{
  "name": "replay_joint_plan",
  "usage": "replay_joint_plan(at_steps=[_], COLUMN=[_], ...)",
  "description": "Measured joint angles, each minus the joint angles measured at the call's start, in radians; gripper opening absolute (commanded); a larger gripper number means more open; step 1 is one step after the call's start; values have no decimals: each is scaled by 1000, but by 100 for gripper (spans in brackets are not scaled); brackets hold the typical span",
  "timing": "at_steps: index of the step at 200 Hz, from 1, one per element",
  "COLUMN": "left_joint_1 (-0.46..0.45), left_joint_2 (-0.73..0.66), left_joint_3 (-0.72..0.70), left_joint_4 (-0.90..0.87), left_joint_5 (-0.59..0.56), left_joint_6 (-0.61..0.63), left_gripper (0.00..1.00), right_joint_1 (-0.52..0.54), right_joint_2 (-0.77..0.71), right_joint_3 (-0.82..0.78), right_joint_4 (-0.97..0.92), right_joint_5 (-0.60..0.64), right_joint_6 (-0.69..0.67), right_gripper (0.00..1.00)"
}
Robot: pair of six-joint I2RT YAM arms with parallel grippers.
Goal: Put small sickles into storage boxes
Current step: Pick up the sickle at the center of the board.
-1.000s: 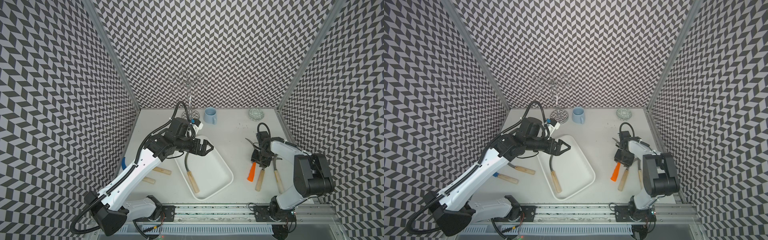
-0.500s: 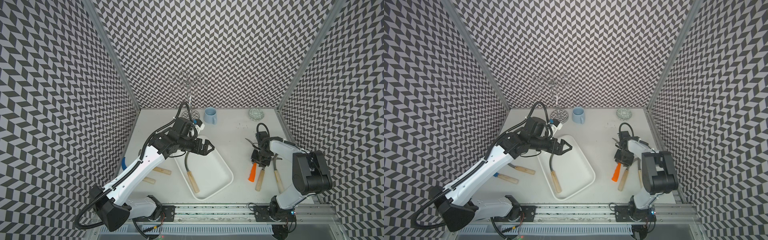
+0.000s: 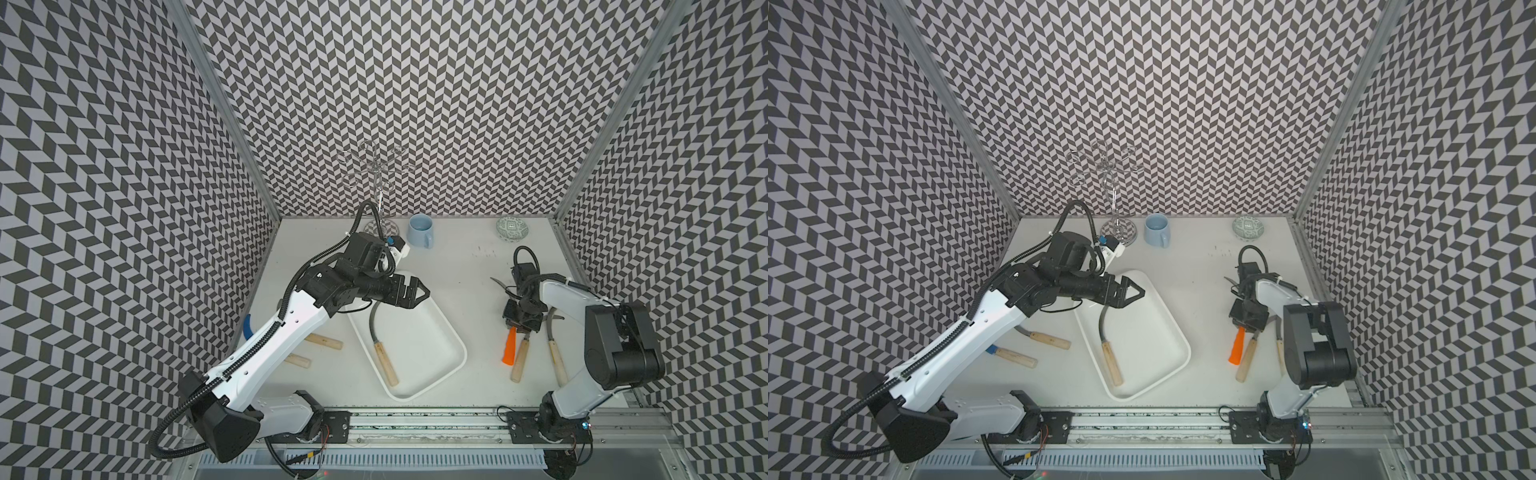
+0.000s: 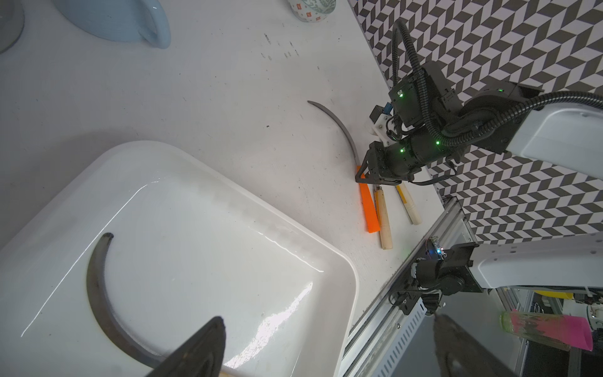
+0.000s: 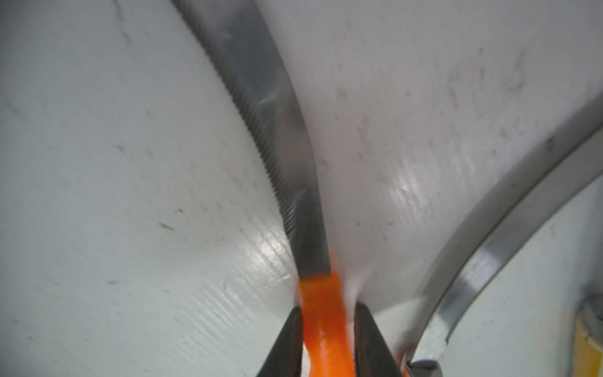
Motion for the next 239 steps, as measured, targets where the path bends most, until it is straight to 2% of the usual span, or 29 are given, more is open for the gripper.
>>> replay_joint_plan(at_steps=[62, 178, 239], left_joint_1=[0, 23, 27], left_joint_2=[2, 14, 26], left_joint_3=[28, 36, 36], left_joint_4=[-4, -5, -5], left_joint_5=[-28, -46, -45], left_joint_6=[17, 19, 19], left_gripper=[100, 100, 99], right_joint_1=[0, 0, 0], right_joint_2=[12, 27, 27], right_joint_3=[13, 42, 132], right_joint_4=[-13, -9, -19], right_joint_5=[10, 10, 4], right_joint_6=[-20, -45, -48], right_gripper=[17, 15, 15])
